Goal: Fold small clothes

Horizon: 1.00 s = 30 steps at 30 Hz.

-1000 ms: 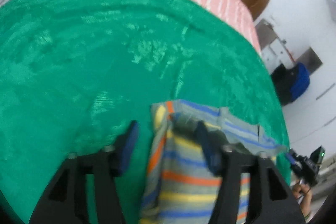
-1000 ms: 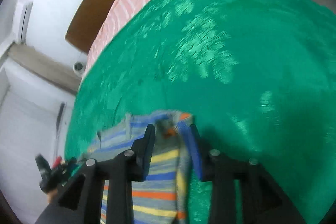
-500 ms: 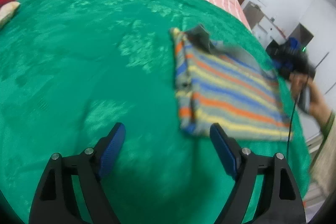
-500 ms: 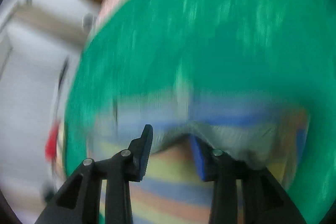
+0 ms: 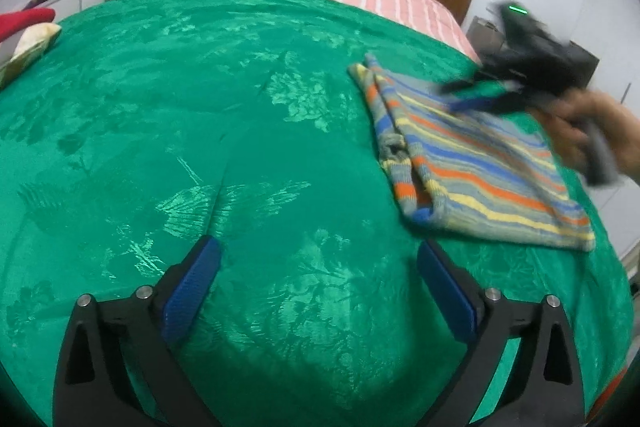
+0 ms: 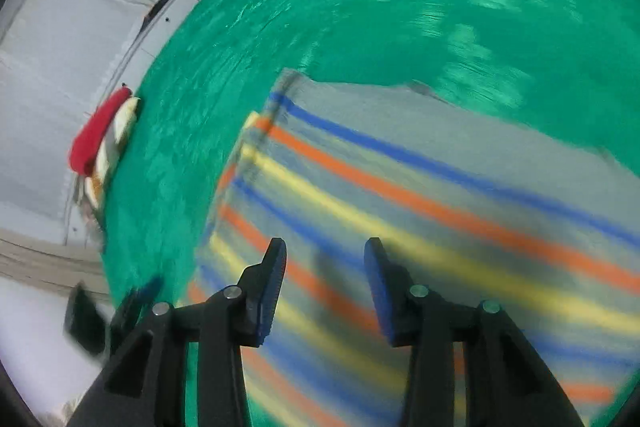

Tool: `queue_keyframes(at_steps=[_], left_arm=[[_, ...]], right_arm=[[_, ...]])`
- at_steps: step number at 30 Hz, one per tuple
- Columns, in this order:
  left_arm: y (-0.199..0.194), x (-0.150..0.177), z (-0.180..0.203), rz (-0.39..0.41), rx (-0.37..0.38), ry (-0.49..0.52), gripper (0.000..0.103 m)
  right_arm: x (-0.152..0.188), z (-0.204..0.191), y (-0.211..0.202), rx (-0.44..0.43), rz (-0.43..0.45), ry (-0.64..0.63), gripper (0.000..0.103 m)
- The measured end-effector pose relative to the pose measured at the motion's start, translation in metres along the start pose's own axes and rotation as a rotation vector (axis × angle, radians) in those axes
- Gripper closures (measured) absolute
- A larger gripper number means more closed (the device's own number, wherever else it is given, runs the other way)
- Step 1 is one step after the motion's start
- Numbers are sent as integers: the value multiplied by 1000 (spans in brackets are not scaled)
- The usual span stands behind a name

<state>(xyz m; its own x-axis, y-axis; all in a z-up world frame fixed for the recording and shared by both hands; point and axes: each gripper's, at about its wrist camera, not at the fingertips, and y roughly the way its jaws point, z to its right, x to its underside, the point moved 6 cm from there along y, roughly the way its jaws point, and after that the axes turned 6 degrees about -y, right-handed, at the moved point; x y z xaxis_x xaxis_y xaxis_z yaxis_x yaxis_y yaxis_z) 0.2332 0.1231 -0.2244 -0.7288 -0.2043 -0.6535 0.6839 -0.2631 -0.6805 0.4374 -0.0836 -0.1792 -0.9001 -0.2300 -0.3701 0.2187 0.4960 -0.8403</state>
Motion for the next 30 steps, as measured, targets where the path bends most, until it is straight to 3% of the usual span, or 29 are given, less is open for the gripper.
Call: queue_keyframes(at_steps=[2,5,7,9,13,16,20,21,25,27,30], left_arm=[[1,1,1,3,-4,7,3],[0,2,2,7,-6,13,2],[0,2,1,8,5,9,1],[0,2,1,8,12,6,1],[0,2,2,8,7,10,1],[0,3,3,8,1,15,1],[1,4,4,11,-17,27,1],[2,4,5,10,-25,33,1],[3,5,7,2,-45,45,1],[4,6,9,-4,-63,56,1],[6,7,11,-12,-90,75,1]], right_arm=[[-19,-4,21,5,40,48,62],[-35,-25,25,-65,191,91,62],[-23,-45,14,-146,240,67,62],[10,-61,-3,-147,227,1,62],[102,-59,-39,-17,190,-132,62],[183,-21,-58,90,119,-111,58],[261,8,-96,77,79,-46,58],[272,13,-112,93,99,-43,58],[258,28,-155,220,241,-67,57],[253,28,-169,330,306,-78,57],[265,17,-179,326,388,-61,57]])
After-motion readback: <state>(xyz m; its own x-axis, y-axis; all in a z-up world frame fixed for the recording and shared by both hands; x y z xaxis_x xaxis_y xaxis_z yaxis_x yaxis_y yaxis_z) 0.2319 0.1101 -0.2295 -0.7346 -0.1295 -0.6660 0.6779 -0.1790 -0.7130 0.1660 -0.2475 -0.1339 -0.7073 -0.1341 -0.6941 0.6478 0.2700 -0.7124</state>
